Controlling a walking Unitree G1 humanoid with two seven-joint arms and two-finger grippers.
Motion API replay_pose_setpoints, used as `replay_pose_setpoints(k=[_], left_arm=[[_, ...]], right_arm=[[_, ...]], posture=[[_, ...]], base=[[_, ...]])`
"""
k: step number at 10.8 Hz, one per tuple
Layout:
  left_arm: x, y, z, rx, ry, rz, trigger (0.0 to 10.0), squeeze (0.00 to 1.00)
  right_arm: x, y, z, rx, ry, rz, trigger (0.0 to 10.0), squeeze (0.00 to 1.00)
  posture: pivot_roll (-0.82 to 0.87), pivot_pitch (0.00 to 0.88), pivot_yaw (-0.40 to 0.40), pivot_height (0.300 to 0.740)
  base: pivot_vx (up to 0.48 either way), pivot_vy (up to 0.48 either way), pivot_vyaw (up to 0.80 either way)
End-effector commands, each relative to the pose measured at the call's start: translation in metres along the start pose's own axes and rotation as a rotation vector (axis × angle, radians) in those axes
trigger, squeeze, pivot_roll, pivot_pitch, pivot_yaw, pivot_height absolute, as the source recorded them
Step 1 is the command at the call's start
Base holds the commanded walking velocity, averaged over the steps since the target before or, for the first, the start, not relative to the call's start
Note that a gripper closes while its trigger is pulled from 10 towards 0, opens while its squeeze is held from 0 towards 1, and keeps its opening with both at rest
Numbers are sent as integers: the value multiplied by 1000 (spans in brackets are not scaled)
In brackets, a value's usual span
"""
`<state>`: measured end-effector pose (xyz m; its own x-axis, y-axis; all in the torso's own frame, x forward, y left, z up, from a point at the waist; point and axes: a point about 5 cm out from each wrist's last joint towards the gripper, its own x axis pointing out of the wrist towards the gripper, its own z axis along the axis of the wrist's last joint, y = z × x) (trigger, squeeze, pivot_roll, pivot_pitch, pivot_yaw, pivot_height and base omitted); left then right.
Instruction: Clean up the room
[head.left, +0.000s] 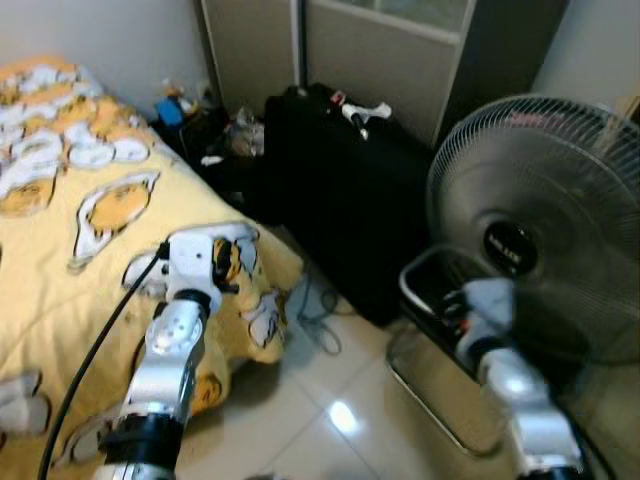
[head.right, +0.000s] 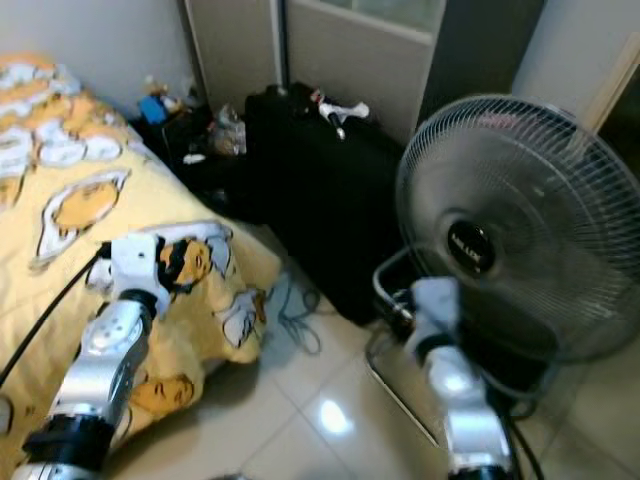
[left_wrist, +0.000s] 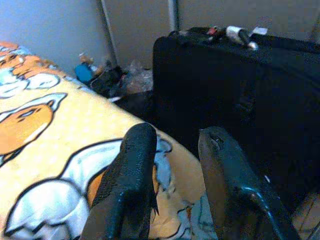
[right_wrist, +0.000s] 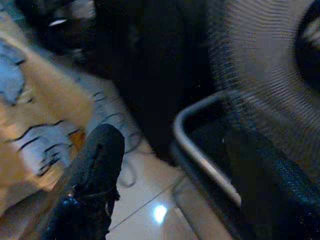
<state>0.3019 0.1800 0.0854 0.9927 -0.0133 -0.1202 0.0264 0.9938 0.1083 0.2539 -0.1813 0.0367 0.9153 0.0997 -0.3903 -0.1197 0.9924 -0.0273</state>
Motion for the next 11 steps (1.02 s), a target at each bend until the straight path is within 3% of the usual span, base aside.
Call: replay_pose_setpoints(k=[1, 7, 11], left_arm=[[2, -8, 1, 14, -3, -28, 10000, 314], [5, -13, -5, 29, 26, -72, 10000, 318], [1, -14, -14, 29, 51, -82, 10000, 314]], right_arm=[[-2, -1, -7, 6, 39, 39, 10000, 0], [-2, -6, -18, 19, 79, 64, 10000, 0], [5, 2, -18, 14, 79, 83, 10000, 0]], posture=[[-55, 0, 44, 740], [-64, 0, 78, 740], [-57, 0, 68, 740]], base=[[360, 0, 0], [356, 0, 0], [358, 0, 0]])
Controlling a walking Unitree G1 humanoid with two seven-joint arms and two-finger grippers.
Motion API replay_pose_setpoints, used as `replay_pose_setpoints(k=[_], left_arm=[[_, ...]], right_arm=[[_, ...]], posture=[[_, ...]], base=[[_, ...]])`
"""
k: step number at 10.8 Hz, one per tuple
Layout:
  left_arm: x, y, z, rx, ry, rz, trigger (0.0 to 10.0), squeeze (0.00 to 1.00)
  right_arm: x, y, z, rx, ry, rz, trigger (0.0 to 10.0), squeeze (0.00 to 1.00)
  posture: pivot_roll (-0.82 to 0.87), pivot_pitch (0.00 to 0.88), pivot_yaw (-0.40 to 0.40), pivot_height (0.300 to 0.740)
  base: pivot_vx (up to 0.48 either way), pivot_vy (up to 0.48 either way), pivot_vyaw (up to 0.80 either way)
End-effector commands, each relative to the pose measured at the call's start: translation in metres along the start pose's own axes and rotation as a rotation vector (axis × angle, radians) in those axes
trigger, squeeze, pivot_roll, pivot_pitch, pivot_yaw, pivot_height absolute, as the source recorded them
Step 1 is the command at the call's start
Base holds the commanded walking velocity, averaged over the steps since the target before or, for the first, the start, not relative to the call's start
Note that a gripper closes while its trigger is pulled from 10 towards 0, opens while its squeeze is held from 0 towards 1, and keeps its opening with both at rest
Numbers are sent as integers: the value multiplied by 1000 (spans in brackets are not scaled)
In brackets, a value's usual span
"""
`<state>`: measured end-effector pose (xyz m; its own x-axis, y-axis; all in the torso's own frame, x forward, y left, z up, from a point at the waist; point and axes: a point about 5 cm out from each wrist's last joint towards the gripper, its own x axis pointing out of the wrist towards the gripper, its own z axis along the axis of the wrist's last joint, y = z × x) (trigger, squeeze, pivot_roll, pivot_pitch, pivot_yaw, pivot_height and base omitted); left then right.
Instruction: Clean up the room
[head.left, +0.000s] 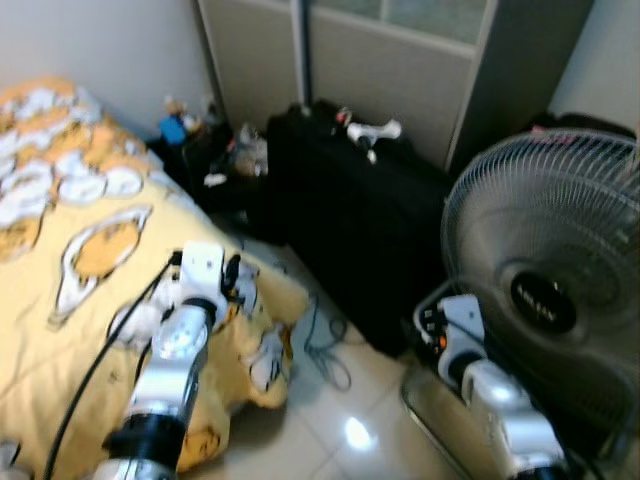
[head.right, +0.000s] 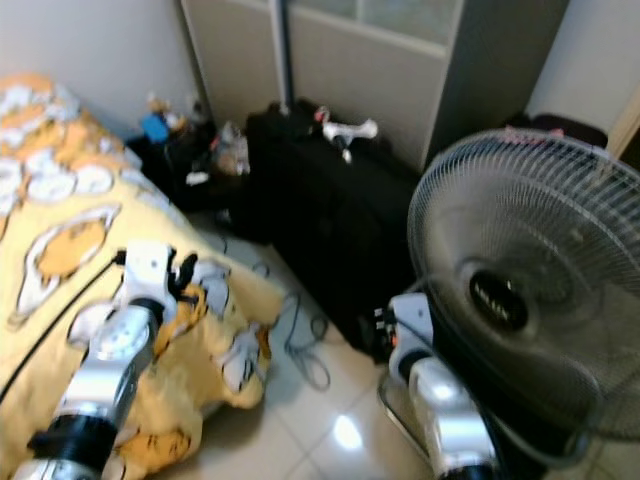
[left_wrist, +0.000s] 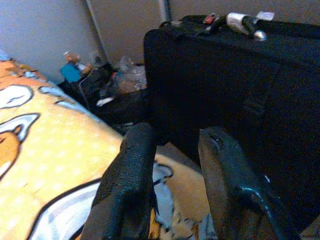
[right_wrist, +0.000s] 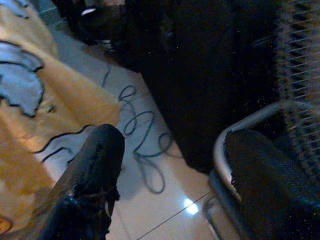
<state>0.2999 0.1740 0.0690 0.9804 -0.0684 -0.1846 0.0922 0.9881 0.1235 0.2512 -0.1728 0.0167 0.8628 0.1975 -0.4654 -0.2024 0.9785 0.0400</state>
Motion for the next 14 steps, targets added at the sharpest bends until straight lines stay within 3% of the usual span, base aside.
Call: replay_pose_setpoints(k=[1, 3, 5, 6, 7, 10, 14], left_arm=[[0, -6, 1, 5, -4, -17, 10000, 310], [-1, -5, -1, 7, 2, -14, 10000, 306], [-3, -7, 4, -14, -35, -32, 10000, 294], [-5, -8, 4, -46, -42, -41, 10000, 302], [-9, -10, 4, -33, -44, -56, 10000, 294], [-12, -15, 0, -57, -31, -81, 10000, 302], [-16, -12, -8, -52, -4, -65, 10000, 302]], right_arm=[[0, -6, 1, -11, -6, -14, 10000, 0], [2, -6, 0, -17, -5, -11, 10000, 0], [-1, -5, 15, -9, -117, -10, 10000, 0], [-6, -4, 25, -25, -196, -40, 10000, 0], [-11, -9, 27, -26, -229, -128, 10000, 0], [-20, -12, 30, 13, -296, -194, 10000, 0], [-21, -12, 42, -39, -329, -147, 10000, 0]], posture=[[-53, 0, 65, 740], [-51, 0, 68, 740], [-54, 0, 80, 740], [-59, 0, 86, 740], [-61, 0, 91, 740], [-69, 0, 97, 740], [-68, 0, 80, 740]], base=[[356, 0, 0], [321, 0, 0], [0, 0, 0], [0, 0, 0], [0, 0, 0], [0, 0, 0], [0, 0, 0]])
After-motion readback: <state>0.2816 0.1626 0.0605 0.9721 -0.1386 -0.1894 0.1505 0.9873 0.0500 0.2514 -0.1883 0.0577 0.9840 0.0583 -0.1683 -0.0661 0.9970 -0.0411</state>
